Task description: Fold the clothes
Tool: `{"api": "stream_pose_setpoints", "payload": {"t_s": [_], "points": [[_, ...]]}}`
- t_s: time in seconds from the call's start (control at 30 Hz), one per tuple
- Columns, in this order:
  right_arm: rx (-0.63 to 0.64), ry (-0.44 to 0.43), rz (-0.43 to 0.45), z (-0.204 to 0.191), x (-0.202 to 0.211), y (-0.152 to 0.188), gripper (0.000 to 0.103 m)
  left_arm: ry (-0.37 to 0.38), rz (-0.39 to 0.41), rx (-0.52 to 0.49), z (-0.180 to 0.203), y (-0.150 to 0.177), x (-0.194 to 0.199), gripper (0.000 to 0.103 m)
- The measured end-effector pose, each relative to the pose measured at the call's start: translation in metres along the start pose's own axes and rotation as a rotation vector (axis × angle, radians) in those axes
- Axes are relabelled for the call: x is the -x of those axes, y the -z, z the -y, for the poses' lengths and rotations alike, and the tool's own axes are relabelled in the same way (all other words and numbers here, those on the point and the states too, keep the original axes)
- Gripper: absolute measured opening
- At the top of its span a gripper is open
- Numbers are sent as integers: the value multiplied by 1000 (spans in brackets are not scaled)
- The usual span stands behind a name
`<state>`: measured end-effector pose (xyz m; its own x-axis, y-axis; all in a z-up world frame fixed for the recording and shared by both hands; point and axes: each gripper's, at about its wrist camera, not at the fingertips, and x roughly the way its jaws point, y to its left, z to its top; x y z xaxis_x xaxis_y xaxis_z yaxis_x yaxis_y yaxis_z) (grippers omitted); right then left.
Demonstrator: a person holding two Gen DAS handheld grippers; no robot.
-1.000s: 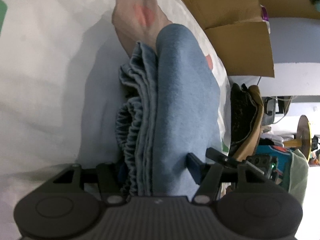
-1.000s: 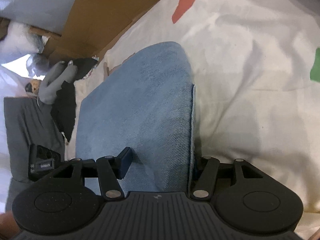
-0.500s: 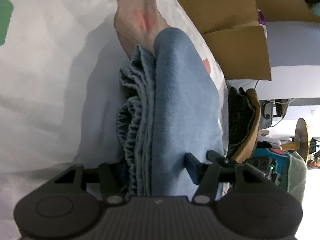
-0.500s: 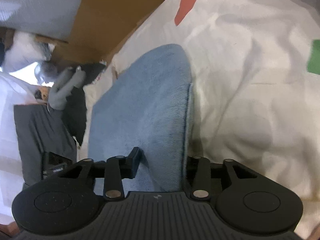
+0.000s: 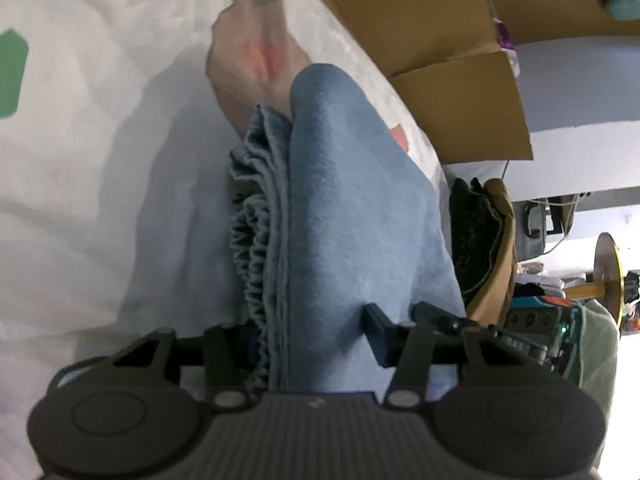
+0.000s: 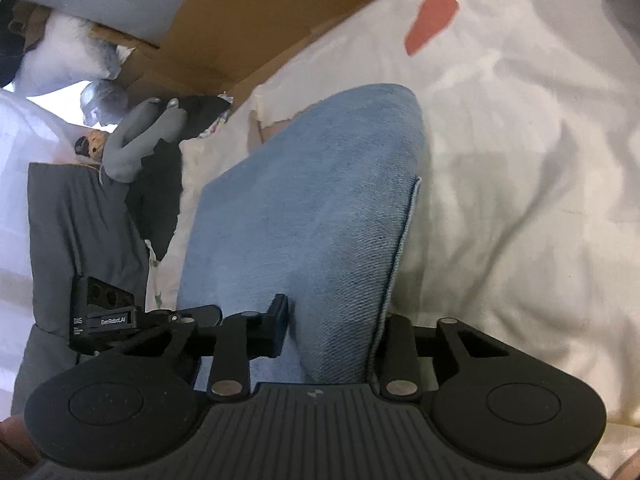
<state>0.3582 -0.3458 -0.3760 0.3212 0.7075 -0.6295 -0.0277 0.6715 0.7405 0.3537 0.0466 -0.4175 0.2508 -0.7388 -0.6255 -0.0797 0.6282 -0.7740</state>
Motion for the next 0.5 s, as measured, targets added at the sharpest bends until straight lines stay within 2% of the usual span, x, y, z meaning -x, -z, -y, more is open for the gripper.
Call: {"api": "stream_pose_setpoints", "payload": {"t_s": [0.33,0.5], "points": [[-2,43,22,-10,13,10,21,-55,11,-19,17,2,7,51],[-10,66,50,-15,21,8,21,-73,15,-31,30,0,11,49]]}}
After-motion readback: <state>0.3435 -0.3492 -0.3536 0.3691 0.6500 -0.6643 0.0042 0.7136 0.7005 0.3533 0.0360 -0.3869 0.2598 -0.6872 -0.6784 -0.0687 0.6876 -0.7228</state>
